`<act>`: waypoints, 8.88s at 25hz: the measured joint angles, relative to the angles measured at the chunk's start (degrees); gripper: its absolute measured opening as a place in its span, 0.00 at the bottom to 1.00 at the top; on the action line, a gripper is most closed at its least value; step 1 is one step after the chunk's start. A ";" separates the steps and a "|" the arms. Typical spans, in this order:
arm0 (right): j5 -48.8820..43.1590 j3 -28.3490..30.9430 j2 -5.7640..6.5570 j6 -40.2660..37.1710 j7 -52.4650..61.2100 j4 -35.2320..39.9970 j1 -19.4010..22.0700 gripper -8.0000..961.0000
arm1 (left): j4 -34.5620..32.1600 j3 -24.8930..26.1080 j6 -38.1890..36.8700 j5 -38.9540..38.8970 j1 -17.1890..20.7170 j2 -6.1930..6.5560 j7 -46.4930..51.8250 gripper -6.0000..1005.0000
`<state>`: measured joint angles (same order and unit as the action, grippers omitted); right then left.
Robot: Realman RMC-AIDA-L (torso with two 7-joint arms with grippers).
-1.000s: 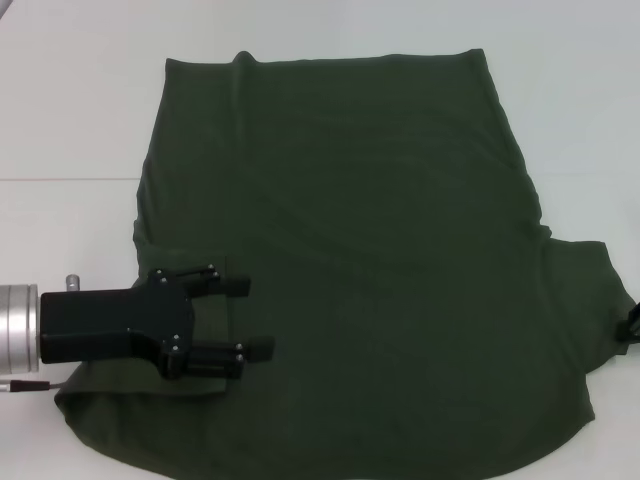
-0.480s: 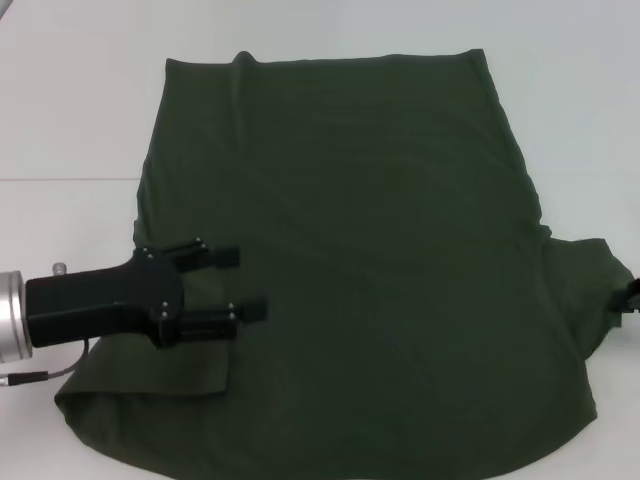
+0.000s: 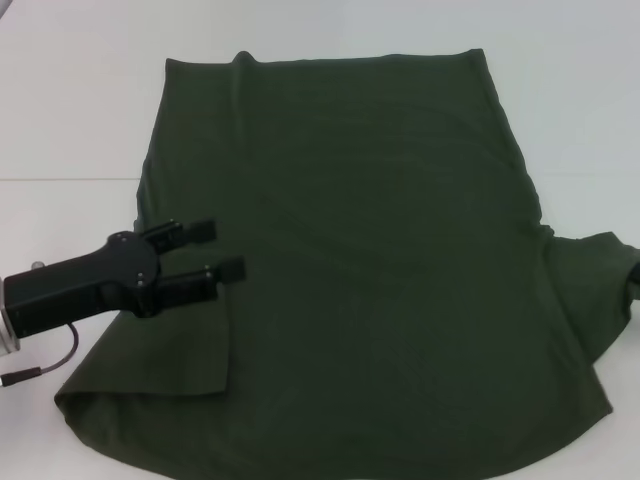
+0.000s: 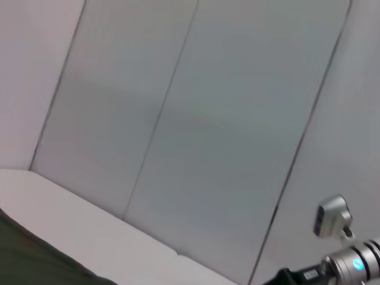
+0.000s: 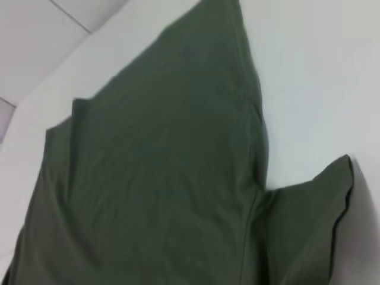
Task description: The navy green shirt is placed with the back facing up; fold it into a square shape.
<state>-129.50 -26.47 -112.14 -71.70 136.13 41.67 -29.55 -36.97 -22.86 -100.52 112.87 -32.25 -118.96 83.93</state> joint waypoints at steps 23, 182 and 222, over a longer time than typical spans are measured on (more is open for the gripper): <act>10.17 0.96 -0.92 -1.43 -12.69 0.03 1.94 0.02 | 1.73 2.04 0.42 -1.69 0.51 -0.17 1.95 0.90; 21.12 2.30 -6.51 -19.68 -79.93 -7.50 15.26 0.98 | -10.15 -7.12 14.94 43.40 -3.80 6.46 61.77 0.90; 21.04 2.26 -6.53 -19.89 -79.88 -7.48 15.01 0.98 | -8.00 -8.48 16.36 43.40 -4.67 6.29 62.00 0.90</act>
<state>-108.46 -24.21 -118.67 -91.59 56.25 34.19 -14.54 -44.97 -31.34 -84.16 156.27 -36.92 -112.68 145.93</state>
